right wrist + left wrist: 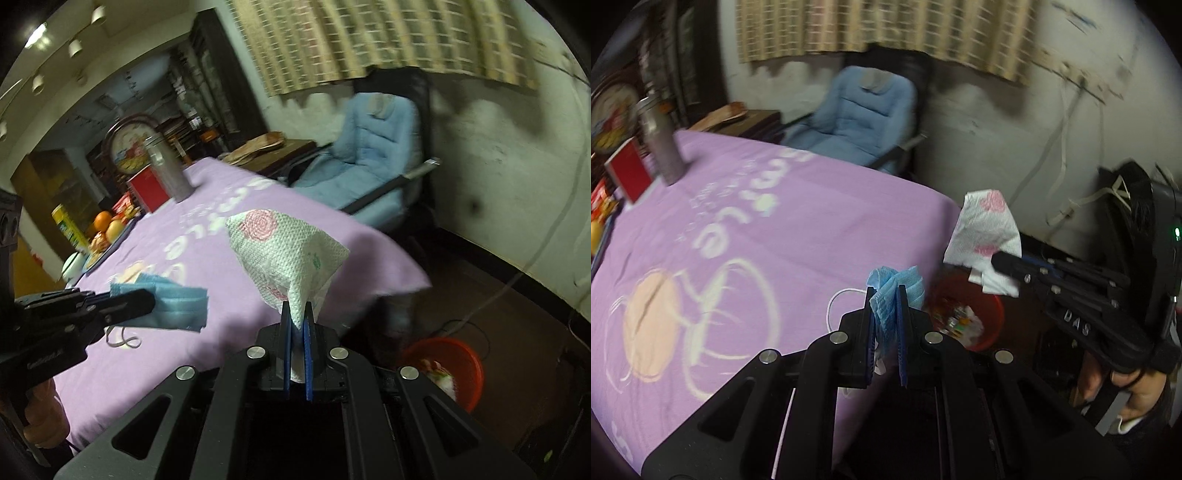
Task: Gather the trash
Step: 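Carry the tissue and mask over the red wastebasket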
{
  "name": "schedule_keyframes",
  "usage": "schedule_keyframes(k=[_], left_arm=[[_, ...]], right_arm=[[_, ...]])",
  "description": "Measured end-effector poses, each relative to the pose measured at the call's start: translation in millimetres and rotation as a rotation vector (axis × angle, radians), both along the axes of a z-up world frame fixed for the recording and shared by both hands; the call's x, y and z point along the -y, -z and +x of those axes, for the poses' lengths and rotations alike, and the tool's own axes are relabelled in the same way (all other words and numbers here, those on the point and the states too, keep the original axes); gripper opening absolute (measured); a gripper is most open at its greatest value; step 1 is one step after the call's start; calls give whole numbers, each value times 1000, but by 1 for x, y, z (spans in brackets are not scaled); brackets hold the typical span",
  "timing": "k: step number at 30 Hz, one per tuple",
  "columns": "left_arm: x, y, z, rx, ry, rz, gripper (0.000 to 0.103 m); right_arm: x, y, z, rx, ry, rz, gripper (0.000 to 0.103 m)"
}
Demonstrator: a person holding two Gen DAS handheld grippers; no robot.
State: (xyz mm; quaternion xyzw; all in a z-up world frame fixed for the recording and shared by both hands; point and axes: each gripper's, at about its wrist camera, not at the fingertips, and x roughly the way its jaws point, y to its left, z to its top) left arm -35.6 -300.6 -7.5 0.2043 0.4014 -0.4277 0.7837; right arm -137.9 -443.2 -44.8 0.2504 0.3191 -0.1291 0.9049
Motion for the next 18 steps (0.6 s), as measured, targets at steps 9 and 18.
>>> schedule_keyframes(k=[9,18], left_arm=[[87,59,-53,-73,186,122,11],[161,133,-73,-173,289,225,11]], right_arm=[[73,73,-67,-113,173,97,6],[114,175,-91,-256,250,249,6]])
